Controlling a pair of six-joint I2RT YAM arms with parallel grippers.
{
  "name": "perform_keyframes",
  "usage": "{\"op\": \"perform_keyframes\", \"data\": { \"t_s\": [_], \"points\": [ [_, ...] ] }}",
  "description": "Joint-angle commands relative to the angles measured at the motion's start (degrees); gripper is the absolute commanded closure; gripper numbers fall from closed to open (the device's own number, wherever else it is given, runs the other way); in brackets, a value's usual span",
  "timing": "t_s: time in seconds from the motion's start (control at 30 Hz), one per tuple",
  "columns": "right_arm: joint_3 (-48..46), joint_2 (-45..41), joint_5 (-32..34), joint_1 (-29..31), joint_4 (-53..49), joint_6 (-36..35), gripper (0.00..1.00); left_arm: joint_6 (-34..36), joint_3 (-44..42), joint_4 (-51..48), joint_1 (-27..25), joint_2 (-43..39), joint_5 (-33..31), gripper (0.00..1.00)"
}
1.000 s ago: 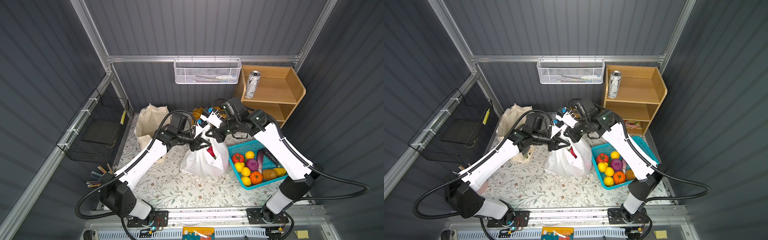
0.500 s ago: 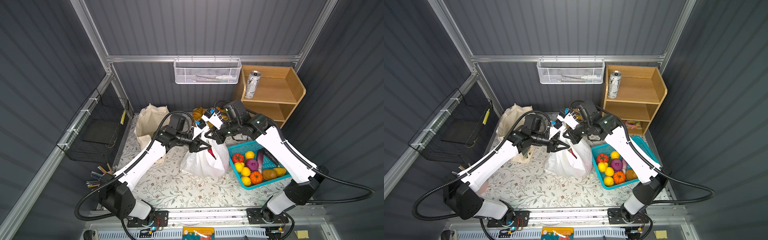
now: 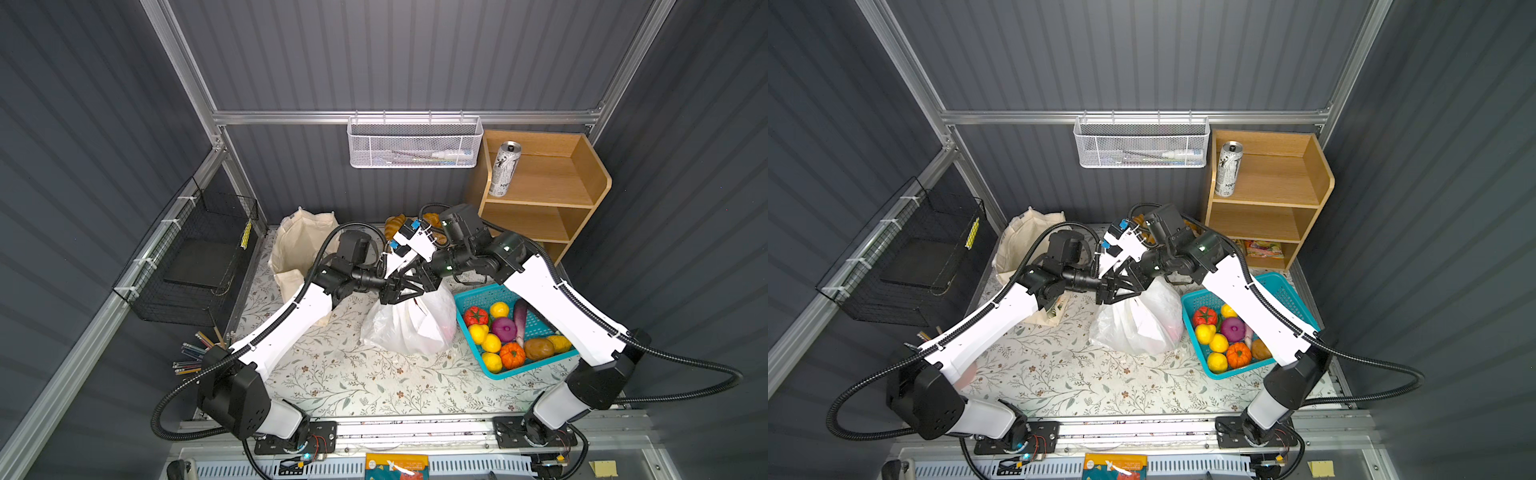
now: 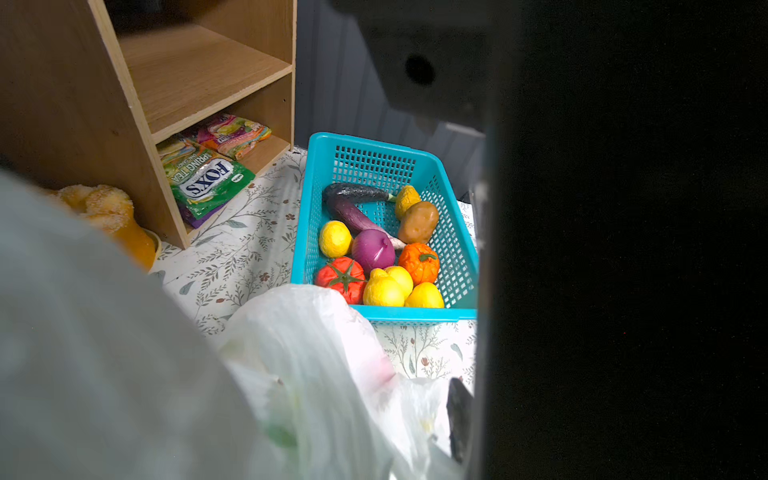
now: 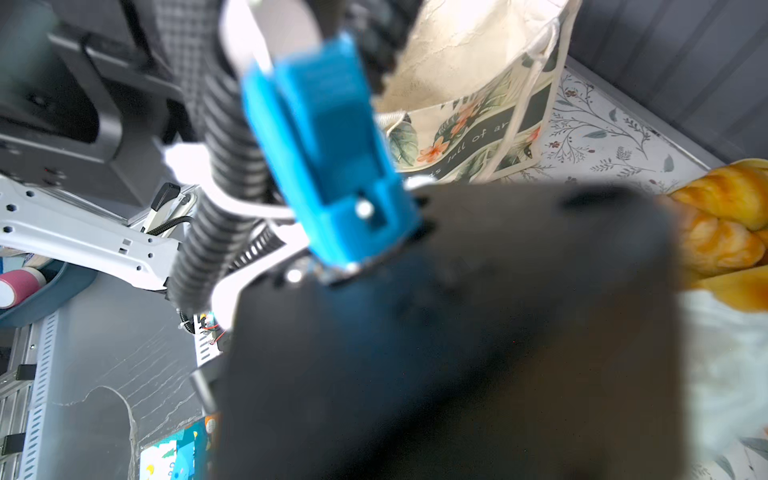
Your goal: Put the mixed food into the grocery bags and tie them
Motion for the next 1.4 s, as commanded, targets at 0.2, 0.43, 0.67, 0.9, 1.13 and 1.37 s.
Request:
{"op": "perform_keyframes", "data": {
  "t_s": [0.2,0.43,0.67,0.9,1.13,1.37],
  "points": [
    [-0.86,-0.01,0.83,0.52,3.23,2.46,0.98,-6.67,-5.33,12.5,0.37,-3.86,-3.59,0.87],
    [0.34,-1.39,2.03,-0.18,3.05,4.16,0.49,-7.27,-6.52,13.83,0.34,-3.42,-4.3,1.0],
    [-1.43,-7.18,-3.91,-5.85,6.01,9.76,0.27,-6.95,-6.69,14.03,0.34,-3.17,-4.2,1.0],
    [-5.66,-8.99,-4.37,-9.39,10.14,11.91,0.23,-6.18,-5.65,12.48,0.34,-2.64,-2.96,1.0],
    [-4.17,-5.26,-5.59,-8.53,9.96,11.03,0.21,-5.76,-4.49,11.04,0.35,-1.84,-1.05,1.0],
    [-8.26,-5.3,-7.68,-8.56,11.88,11.34,0.65,-5.6,-6.34,14.42,0.37,-3.37,-1.53,0.9]
  ]
}}
